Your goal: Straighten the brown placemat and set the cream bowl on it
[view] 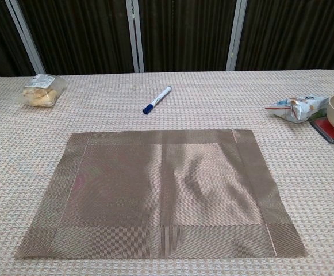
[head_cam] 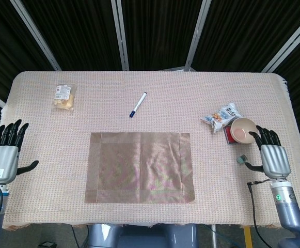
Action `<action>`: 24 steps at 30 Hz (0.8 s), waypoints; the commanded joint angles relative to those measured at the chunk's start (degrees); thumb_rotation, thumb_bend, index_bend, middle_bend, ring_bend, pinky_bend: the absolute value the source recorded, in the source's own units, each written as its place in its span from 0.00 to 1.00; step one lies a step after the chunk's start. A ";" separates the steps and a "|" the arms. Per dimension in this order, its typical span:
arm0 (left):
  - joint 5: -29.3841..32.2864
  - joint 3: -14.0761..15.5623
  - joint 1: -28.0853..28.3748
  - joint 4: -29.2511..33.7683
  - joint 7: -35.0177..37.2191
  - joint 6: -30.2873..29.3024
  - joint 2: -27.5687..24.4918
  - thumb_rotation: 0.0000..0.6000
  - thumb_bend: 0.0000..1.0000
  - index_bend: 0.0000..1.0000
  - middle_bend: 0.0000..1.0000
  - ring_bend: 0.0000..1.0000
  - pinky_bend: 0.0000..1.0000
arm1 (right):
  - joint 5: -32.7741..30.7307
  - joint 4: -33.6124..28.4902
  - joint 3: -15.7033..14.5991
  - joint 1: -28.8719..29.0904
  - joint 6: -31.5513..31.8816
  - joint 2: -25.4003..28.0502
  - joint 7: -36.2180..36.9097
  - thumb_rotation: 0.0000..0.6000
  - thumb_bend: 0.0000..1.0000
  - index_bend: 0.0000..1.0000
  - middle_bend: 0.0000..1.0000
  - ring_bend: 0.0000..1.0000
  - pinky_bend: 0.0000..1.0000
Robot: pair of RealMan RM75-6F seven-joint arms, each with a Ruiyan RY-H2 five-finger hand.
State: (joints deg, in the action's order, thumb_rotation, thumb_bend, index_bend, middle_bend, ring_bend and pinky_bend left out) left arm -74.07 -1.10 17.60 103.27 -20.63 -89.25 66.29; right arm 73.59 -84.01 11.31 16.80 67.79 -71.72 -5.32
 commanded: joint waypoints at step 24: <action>-1.09 -2.62 -2.79 -2.45 2.84 2.07 -0.96 1.00 0.00 0.00 0.00 0.00 0.00 | -11.76 20.47 1.86 11.48 -12.76 -13.16 -9.69 1.00 0.14 0.42 0.00 0.00 0.00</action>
State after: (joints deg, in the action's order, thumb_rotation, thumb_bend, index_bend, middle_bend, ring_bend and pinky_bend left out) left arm -75.08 -3.65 14.85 100.84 -17.87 -87.27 65.38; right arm 62.08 -64.45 13.27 28.01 55.03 -84.17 -14.71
